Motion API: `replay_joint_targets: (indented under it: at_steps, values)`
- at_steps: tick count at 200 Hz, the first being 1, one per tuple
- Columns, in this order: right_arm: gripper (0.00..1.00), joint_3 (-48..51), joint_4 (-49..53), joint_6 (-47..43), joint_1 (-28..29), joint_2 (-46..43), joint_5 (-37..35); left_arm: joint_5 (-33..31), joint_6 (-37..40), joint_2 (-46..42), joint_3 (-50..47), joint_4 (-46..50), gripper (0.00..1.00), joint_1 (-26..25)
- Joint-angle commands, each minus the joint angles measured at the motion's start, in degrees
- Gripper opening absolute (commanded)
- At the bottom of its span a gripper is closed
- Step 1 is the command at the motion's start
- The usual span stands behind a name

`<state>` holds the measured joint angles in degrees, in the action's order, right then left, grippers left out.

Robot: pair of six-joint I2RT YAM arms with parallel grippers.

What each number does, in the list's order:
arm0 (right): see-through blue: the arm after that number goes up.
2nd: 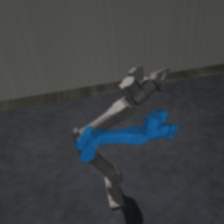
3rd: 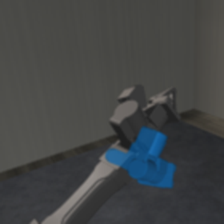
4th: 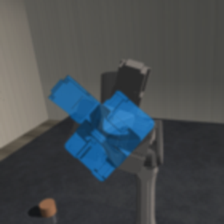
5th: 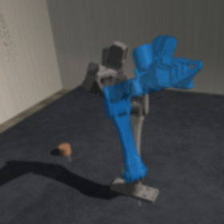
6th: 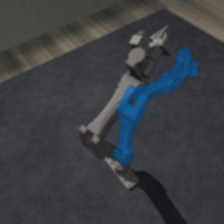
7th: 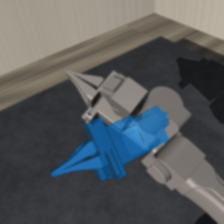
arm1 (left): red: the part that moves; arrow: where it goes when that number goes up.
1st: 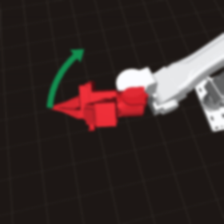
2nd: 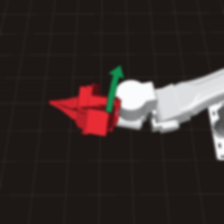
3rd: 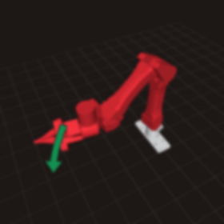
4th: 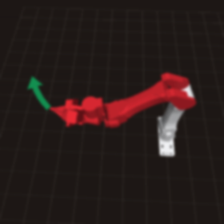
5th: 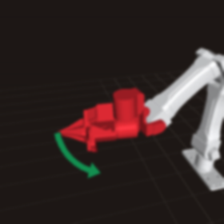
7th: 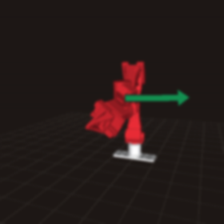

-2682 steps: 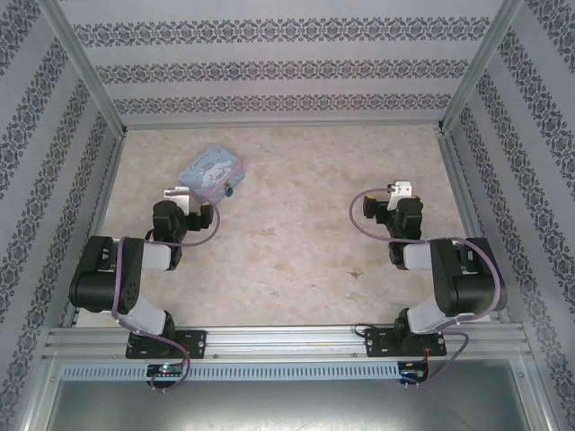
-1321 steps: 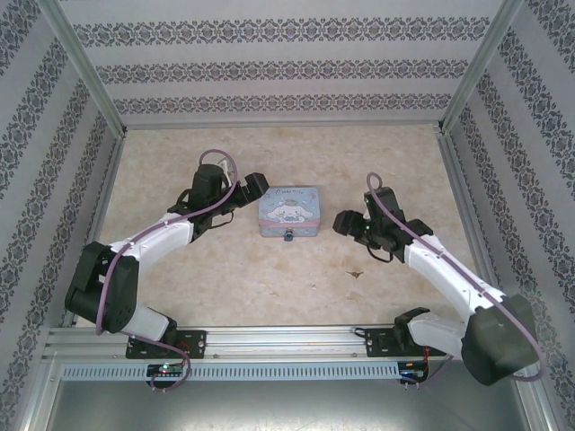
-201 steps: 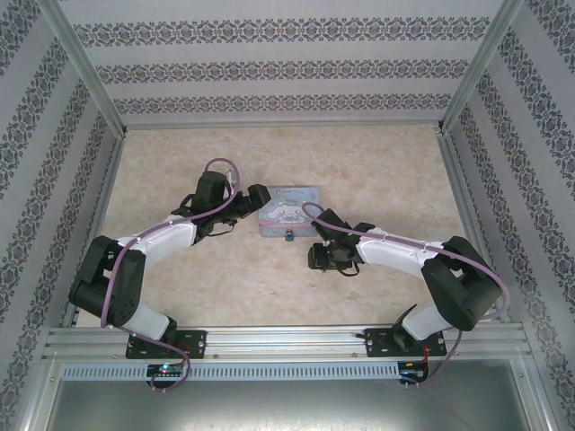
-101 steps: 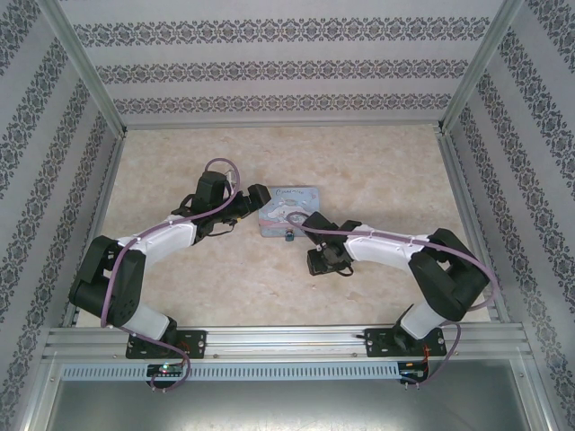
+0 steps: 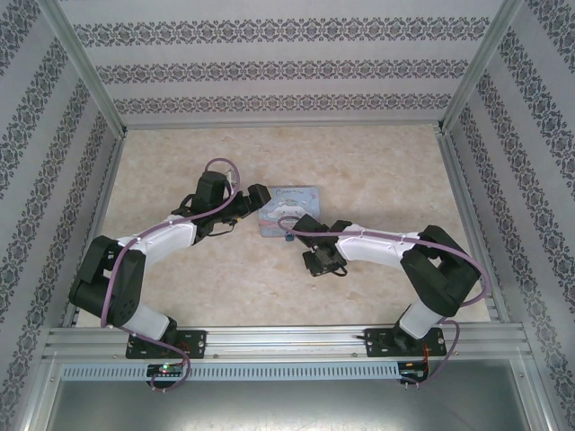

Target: Unlock a padlock with a key

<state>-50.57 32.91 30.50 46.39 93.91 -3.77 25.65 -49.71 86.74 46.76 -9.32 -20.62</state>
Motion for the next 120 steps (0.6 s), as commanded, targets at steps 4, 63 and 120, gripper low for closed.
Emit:
replay_joint_targets:
  at_steps: [4, 63, 120]
  values:
    - [0.19, 3.0, -2.5, 1.4, 0.3, 2.7, 0.5, 0.1, 0.5, -0.3, 0.9, -1.2, 0.99, -0.2]
    - [0.00, 4.2, -5.0, 1.0, -1.4, -0.9, 4.6, 0.4, 0.3, -1.1, 0.7, -1.1, 0.99, -0.1]
    - [0.00, 5.2, -5.4, 1.7, -3.1, -6.5, 6.3, 0.4, 0.4, -2.3, 0.4, -0.5, 0.99, -0.1]
